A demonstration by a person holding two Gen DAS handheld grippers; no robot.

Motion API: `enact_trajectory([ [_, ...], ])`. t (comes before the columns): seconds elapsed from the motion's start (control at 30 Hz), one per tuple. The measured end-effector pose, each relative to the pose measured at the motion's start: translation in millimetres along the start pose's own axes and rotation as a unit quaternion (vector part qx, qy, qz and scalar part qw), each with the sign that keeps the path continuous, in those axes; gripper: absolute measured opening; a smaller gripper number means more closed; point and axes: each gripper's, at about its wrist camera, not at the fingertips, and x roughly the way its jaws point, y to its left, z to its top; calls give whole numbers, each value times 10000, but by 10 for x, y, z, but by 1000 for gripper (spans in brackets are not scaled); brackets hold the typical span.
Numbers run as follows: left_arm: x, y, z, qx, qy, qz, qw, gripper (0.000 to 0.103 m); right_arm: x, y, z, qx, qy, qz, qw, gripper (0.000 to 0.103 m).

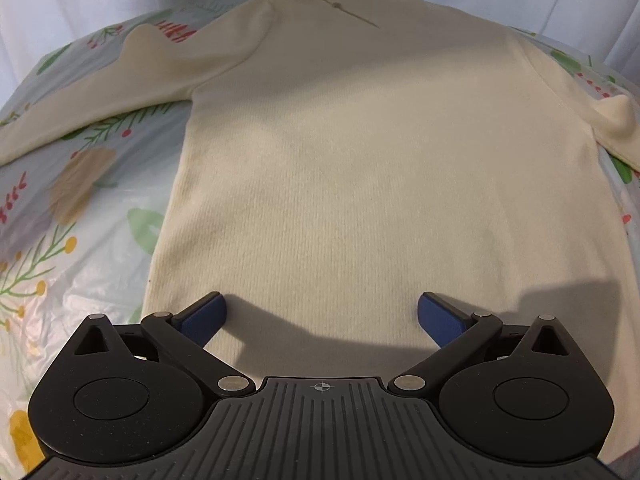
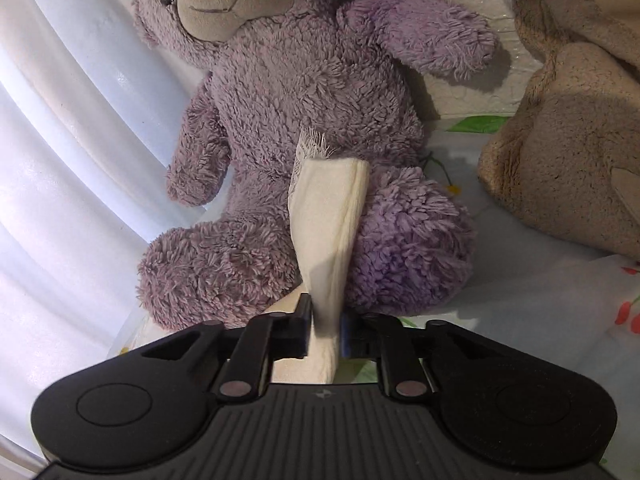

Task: Fold small clothes

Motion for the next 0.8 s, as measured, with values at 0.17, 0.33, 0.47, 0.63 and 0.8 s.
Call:
enact_trajectory([
  [0.17,-4,33,4,33,5,-90,10000,103,-132,129,8,-437,-426,-107,9981,7],
  [0.33,-13,81,11,-51,6,-197,9998,103,-456,375,114,-941,-984,52,9907,6],
  [0.47,-44,116,-16,-145,-114,-312,9993,103,-668,532,164,-1061,-1211,370,9863,6],
  [0.63,-99,277,102,-519,15,-754,9958,103,-713,799,76,-1747,-1262,142,9764,7],
  [0.8,-234,320,375,-624,-472,-1168,9901,103,-984,1448,-329,-2679,-1193,1233,9481,7],
])
